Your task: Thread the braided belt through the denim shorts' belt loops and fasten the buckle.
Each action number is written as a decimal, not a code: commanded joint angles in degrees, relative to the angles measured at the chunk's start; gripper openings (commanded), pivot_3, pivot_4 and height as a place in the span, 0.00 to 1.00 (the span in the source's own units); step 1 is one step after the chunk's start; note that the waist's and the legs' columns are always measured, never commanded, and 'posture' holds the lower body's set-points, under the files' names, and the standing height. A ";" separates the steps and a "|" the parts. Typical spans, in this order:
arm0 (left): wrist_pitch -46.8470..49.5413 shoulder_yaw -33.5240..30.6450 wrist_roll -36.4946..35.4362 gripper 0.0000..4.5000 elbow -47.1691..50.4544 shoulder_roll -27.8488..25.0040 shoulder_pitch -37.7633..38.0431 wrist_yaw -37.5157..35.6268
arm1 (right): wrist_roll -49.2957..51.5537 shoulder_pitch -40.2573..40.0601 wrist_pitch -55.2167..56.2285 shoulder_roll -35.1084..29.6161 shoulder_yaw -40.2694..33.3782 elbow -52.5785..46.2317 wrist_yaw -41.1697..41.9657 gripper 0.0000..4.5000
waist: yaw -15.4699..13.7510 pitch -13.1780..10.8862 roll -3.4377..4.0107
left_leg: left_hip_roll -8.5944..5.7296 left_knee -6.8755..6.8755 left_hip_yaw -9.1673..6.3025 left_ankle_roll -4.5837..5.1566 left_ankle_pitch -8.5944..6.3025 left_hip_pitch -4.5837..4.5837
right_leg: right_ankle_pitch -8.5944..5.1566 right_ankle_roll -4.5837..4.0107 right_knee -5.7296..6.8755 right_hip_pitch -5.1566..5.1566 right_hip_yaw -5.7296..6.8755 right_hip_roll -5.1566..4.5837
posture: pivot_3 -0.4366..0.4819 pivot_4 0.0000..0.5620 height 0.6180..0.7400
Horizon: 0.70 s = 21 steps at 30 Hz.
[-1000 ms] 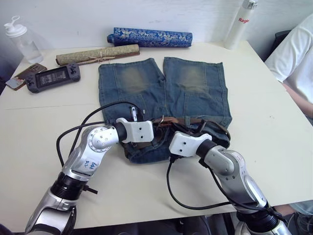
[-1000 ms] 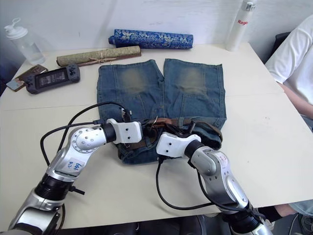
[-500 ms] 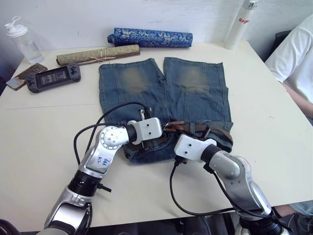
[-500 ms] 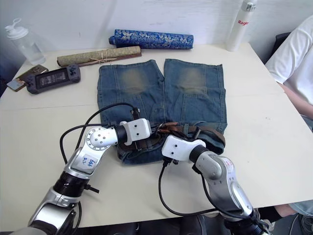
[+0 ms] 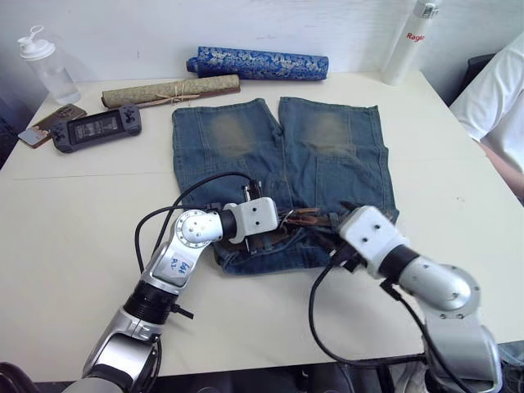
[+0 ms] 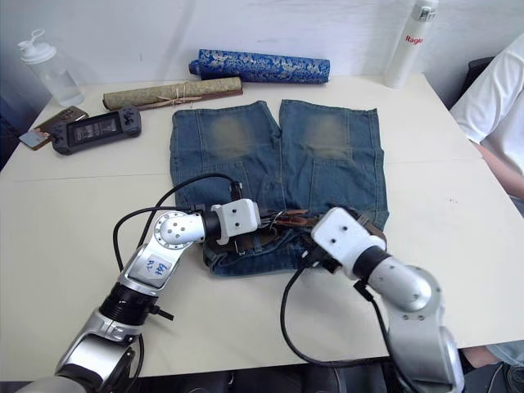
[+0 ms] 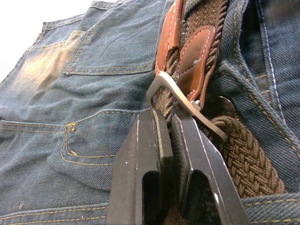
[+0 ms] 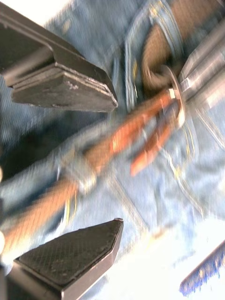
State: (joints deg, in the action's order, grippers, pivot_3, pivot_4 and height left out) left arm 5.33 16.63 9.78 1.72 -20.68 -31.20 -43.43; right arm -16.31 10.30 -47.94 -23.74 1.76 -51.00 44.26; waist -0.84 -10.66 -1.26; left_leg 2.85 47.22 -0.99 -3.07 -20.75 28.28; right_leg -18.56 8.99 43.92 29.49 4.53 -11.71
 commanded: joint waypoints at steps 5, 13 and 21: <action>-1.38 2.23 -0.35 0.00 0.08 0.65 -0.22 -0.72 | -0.33 5.95 11.50 -8.72 3.36 5.24 -2.32 0.87 | -0.47 0.00 -0.01 | -0.02 0.00 0.03 0.00 0.00 0.02 | 0.00 0.00 -0.05 -0.02 0.00 -0.02 | 0.48 0.27 0.22; -1.30 2.16 -0.23 0.00 0.44 0.78 -0.25 -0.36 | -1.37 4.35 21.46 -13.23 6.48 11.35 -4.40 0.87 | -0.46 0.00 -0.01 | -0.01 0.00 0.03 0.00 0.00 0.02 | 0.01 0.01 -0.07 -0.03 0.00 -0.02 | 0.48 0.27 0.22; -2.66 2.68 0.69 0.00 0.59 0.33 -0.35 -0.13 | -3.59 4.54 25.92 -13.39 9.03 15.67 -6.02 0.87 | -0.46 0.00 -0.01 | -0.01 0.00 0.03 -0.01 0.01 0.01 | 0.01 0.01 -0.06 -0.03 0.00 -0.02 | 0.48 0.27 0.22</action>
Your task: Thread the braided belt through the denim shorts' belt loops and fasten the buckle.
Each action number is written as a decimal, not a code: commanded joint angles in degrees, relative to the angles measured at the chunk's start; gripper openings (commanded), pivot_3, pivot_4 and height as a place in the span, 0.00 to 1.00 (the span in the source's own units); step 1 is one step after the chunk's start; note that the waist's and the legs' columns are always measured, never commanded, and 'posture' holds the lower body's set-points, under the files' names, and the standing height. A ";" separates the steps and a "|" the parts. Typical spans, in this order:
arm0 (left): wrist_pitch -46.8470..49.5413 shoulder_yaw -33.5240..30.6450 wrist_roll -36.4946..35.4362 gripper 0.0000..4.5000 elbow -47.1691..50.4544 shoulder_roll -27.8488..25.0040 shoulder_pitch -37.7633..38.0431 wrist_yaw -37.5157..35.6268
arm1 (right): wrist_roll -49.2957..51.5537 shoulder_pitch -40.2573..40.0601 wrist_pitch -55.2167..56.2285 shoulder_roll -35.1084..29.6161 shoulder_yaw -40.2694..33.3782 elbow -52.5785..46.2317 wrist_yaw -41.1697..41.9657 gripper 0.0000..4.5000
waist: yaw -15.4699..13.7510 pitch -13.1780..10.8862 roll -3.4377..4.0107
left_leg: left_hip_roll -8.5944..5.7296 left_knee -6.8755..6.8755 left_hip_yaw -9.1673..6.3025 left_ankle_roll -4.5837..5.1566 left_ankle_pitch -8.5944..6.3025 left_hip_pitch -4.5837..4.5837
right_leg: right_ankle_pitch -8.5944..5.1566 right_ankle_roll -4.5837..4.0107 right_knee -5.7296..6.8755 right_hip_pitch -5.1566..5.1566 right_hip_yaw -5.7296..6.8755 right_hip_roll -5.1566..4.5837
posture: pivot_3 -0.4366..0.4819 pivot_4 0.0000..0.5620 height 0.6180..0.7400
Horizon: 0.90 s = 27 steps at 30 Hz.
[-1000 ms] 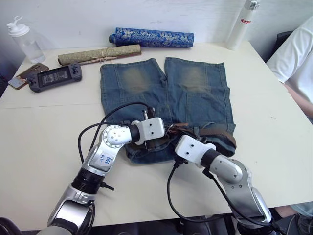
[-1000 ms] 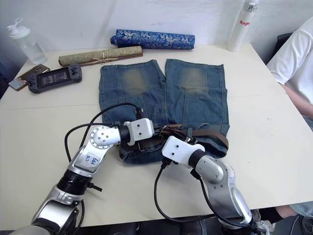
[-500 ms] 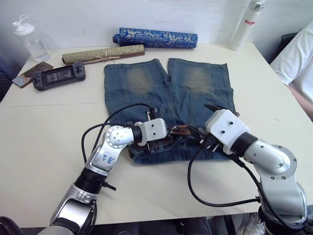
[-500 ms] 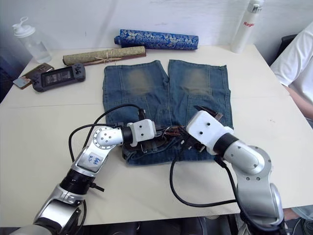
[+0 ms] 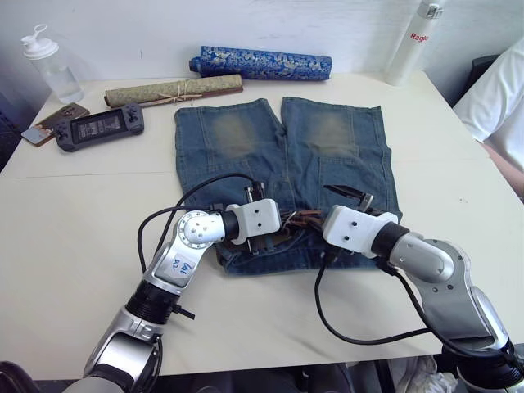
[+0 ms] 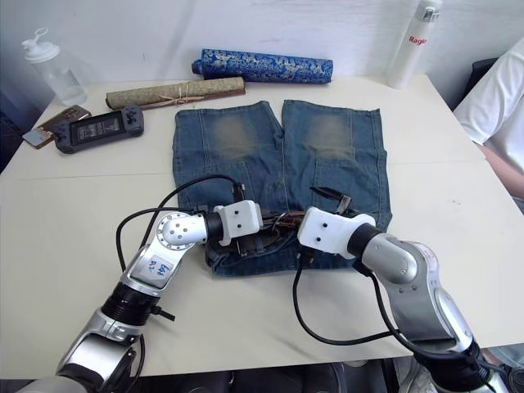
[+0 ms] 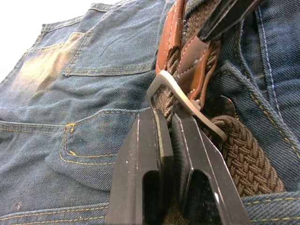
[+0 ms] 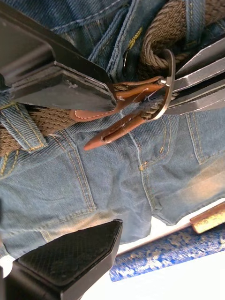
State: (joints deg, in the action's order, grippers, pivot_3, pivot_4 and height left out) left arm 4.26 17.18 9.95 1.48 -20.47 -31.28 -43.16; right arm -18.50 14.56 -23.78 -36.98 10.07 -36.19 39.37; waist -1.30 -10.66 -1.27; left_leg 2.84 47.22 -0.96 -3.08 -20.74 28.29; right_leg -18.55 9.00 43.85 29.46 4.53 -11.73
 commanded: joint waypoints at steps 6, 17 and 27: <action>-3.20 2.45 1.65 0.00 0.85 -0.38 -0.39 -0.03 | -2.69 0.02 3.74 -0.83 2.46 2.65 -0.85 0.70 | -0.01 0.00 0.00 | 0.00 0.00 0.00 0.00 0.00 0.00 | 0.00 0.00 0.00 0.00 0.00 0.00 | 0.48 0.27 0.22; -3.42 1.78 1.90 0.00 0.24 0.11 -1.03 1.49 | -3.26 -0.83 3.83 0.22 4.46 2.72 -0.64 0.03 | -0.03 0.00 0.00 | 0.00 0.00 0.00 0.00 0.00 0.00 | 0.00 0.00 0.00 0.00 0.00 0.00 | 0.48 0.27 0.22; 9.20 -11.96 -14.17 0.44 6.49 -2.81 -0.07 -2.97 | -3.48 -2.12 3.45 1.72 3.91 2.54 -1.40 0.00 | 0.19 0.00 0.00 | 0.00 0.00 -0.01 0.00 0.00 0.00 | 0.00 0.00 0.02 0.02 0.00 0.01 | 0.48 0.27 0.22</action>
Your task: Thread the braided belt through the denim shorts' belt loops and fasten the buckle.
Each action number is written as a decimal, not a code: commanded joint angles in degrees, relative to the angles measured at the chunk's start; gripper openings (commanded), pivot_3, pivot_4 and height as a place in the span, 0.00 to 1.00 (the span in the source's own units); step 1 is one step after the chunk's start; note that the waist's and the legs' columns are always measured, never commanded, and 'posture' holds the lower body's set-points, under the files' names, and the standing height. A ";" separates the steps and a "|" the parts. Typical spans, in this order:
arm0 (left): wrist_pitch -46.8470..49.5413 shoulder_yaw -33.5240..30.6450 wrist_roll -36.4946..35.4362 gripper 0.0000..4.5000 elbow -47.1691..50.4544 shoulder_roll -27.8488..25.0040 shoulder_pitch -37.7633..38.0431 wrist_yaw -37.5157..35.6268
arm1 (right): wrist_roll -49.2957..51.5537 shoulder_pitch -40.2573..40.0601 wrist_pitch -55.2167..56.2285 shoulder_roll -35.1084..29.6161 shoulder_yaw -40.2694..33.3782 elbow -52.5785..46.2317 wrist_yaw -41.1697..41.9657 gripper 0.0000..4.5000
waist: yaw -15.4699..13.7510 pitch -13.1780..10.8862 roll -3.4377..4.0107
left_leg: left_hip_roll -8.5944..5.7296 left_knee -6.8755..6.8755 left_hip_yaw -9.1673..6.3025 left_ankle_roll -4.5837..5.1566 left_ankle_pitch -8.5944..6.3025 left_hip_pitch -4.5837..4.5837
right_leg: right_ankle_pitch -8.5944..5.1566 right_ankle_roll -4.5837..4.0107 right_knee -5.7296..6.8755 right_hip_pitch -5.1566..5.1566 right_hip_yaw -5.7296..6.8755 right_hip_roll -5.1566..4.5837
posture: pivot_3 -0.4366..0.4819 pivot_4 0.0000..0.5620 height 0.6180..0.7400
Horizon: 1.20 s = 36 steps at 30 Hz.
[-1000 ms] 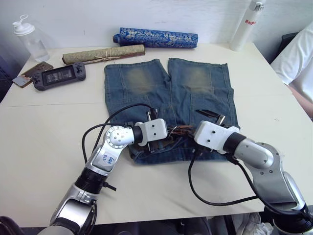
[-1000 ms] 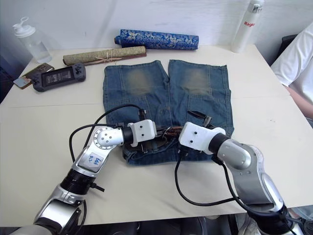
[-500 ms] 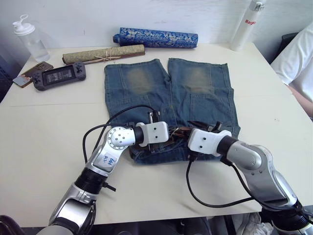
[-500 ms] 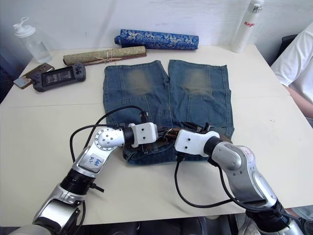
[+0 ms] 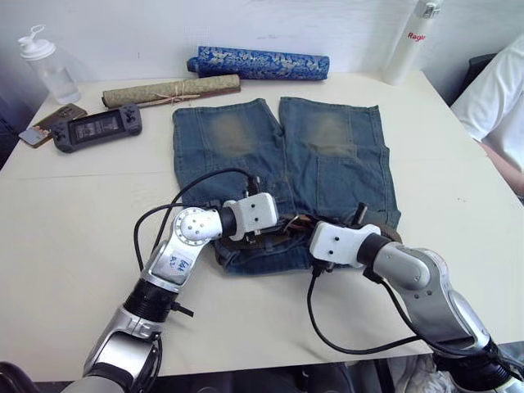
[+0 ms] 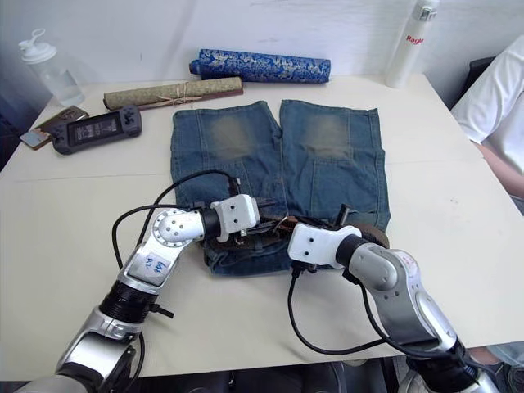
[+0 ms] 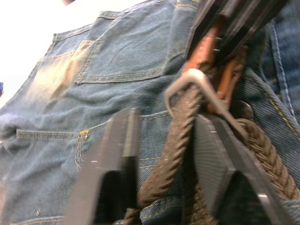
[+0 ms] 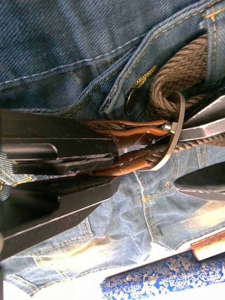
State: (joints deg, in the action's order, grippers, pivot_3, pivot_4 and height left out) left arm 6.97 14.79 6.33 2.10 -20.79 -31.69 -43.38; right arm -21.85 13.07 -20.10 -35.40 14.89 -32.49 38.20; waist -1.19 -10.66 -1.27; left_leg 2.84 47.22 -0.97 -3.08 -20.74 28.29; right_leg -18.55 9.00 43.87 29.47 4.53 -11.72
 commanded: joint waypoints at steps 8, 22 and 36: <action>30.79 -25.79 -34.28 0.44 10.30 -11.95 5.82 -10.00 | 0.45 -0.33 0.18 0.54 -1.55 -1.13 -0.60 0.00 | 1.40 0.00 0.01 | 0.01 -0.04 -0.04 0.00 0.00 -0.02 | -0.01 -0.02 0.06 0.02 -0.01 0.01 | 0.48 0.27 0.22; 31.05 -17.82 -37.32 0.02 15.33 -13.61 12.20 -11.64 | 0.79 -1.47 0.43 -0.16 -2.73 -1.99 -0.28 0.00 | 1.27 0.00 0.00 | 0.01 -0.02 -0.04 0.00 0.00 0.01 | -0.01 -0.03 0.01 0.01 -0.01 0.01 | 0.48 0.27 0.22; 10.19 -3.29 -15.30 0.02 1.70 -20.32 18.37 -10.11 | 6.44 -10.90 2.15 -4.11 -16.01 -9.80 2.26 0.00 | 1.06 0.31 0.33 | 0.01 -0.03 -0.03 0.02 -0.01 -0.11 | -0.05 -0.09 0.01 -0.06 -0.02 0.00 | 0.48 0.27 0.22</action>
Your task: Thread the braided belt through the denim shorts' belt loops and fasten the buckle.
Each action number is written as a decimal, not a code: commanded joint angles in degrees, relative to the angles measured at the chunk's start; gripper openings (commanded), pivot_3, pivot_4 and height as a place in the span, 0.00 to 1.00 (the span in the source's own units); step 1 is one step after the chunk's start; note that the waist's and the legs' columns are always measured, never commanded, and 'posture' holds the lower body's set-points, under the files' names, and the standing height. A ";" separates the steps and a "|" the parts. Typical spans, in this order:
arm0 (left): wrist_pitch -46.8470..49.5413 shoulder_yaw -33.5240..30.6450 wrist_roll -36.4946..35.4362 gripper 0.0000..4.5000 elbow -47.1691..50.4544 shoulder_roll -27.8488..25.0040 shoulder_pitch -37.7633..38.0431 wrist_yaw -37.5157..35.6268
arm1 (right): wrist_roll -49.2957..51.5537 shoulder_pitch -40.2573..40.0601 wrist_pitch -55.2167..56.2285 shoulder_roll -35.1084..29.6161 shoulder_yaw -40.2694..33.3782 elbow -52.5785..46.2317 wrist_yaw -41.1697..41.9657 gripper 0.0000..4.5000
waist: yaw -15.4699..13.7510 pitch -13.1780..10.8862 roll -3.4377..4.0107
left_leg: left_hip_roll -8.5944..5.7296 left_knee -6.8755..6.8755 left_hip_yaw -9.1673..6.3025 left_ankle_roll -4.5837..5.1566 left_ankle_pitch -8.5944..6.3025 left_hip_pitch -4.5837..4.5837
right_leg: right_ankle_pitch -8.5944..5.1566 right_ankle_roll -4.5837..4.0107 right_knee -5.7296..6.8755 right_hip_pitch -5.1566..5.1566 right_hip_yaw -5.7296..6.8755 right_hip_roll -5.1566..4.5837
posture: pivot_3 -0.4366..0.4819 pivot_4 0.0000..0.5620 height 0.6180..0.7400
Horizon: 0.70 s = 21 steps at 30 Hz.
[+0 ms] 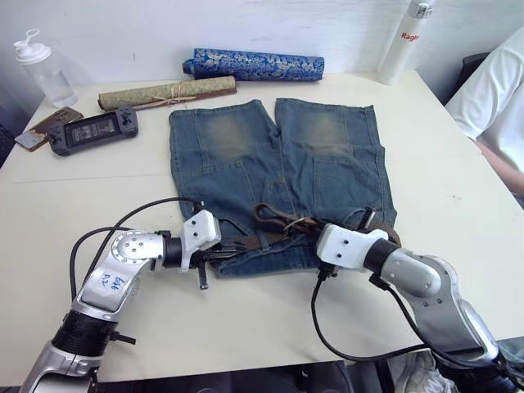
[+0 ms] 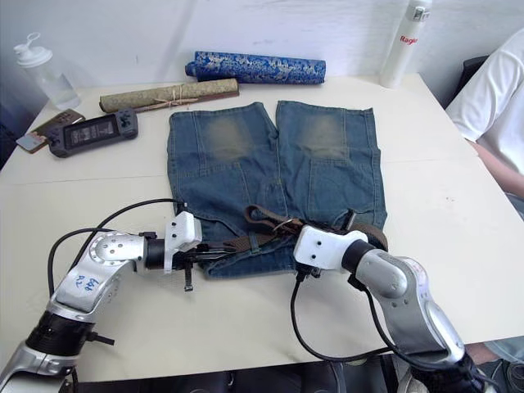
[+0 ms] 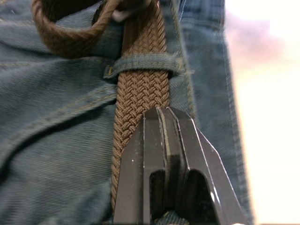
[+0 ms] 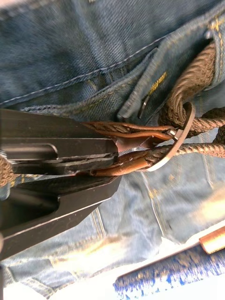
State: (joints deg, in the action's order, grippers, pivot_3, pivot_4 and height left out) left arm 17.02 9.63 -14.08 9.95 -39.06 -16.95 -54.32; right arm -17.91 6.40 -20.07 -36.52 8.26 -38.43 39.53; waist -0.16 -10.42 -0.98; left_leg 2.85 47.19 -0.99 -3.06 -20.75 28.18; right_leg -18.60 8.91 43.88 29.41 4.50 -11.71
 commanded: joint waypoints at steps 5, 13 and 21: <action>-0.70 1.94 4.81 0.02 -5.64 -1.87 4.37 1.33 | 2.04 -18.27 13.84 -11.31 -24.01 4.99 2.11 0.00 | -0.20 0.54 0.34 | 0.00 -0.02 0.03 0.06 -0.04 -0.13 | -0.01 0.01 -0.03 -0.11 0.00 0.00 | 0.48 0.27 0.22; -0.98 1.60 4.38 0.02 -6.21 -1.74 4.22 2.14 | -1.42 -22.81 23.85 -18.48 -34.35 25.34 -4.93 0.00 | -0.14 0.66 0.54 | 0.04 -0.07 0.07 0.27 -0.28 -1.04 | -0.47 -0.20 0.01 -0.99 0.00 -0.03 | 0.48 0.27 0.22; -0.80 0.78 3.75 0.02 -5.32 -1.75 5.05 2.77 | 0.69 -20.84 25.17 -15.91 -30.05 22.46 -6.48 0.00 | -1.31 0.68 0.56 | 0.03 -0.03 0.07 0.25 -0.31 -1.00 | -0.56 -0.29 0.02 -0.97 0.00 -0.06 | 0.48 0.27 0.22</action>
State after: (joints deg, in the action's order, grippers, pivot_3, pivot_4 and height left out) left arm 13.69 10.11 -13.51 8.76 -39.09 -14.94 -52.28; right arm -16.76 -14.50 7.20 -52.97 -20.14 -17.03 34.34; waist -1.47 -9.75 -0.42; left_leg 2.88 47.15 -0.92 -2.81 -21.06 27.18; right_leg -19.16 8.62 43.90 28.44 4.50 -11.77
